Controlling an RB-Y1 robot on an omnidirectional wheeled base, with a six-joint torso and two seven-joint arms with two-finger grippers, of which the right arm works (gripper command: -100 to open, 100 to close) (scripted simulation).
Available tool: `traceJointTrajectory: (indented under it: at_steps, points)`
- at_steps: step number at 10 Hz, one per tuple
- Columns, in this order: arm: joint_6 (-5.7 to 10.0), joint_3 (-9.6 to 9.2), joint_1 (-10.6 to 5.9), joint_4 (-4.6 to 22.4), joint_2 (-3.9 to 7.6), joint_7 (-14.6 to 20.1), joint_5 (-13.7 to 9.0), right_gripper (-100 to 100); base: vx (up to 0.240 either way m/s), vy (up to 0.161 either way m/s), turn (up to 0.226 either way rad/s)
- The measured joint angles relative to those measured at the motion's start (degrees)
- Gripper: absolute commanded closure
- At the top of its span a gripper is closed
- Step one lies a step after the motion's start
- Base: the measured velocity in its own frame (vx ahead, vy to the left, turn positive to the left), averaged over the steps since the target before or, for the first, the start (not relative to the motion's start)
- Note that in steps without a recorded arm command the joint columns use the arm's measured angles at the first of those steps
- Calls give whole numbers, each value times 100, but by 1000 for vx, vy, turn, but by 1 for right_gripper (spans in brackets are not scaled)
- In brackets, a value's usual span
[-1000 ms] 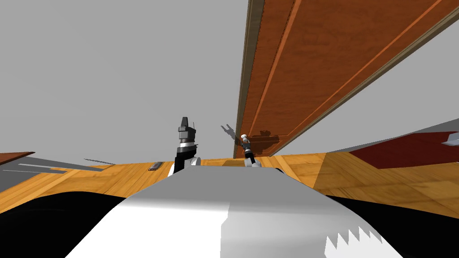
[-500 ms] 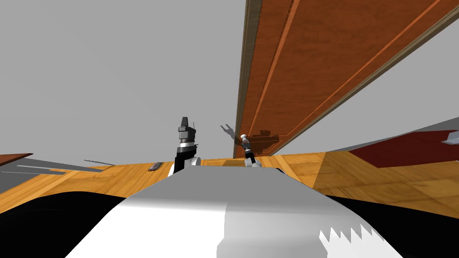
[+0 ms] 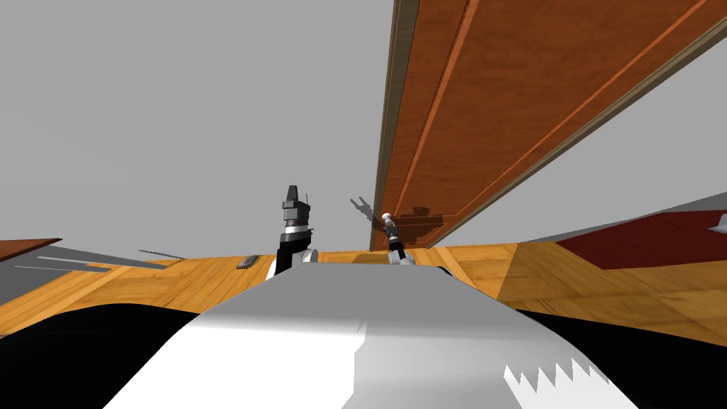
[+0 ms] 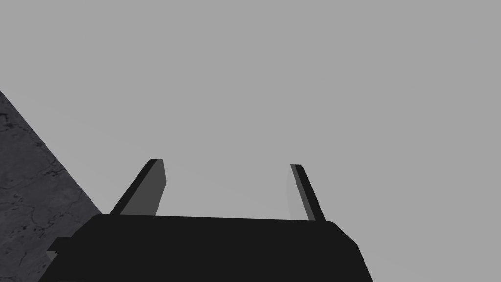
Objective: Pull the door open
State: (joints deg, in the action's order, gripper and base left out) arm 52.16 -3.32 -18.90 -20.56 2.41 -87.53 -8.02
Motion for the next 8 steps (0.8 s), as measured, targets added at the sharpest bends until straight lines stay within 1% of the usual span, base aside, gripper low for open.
traceJointTrajectory:
  at_steps: [1, 3, 6, 7, 8]
  points:
    - [6, 2, -7, 10, 16, 127, -16, 100, -19, 3, 45]
    - [-30, 2, 39, -77, 49, 391, -46, 100, -24, 0, 47]
    - [43, 13, -4, 28, 96, 820, -105, 100, -19, 3, 47]
    - [41, 13, 13, 1, 118, 979, -125, 100, -27, 3, 52]
    - [-31, 5, 109, -176, 142, 1133, -141, 100, -18, 0, 30]
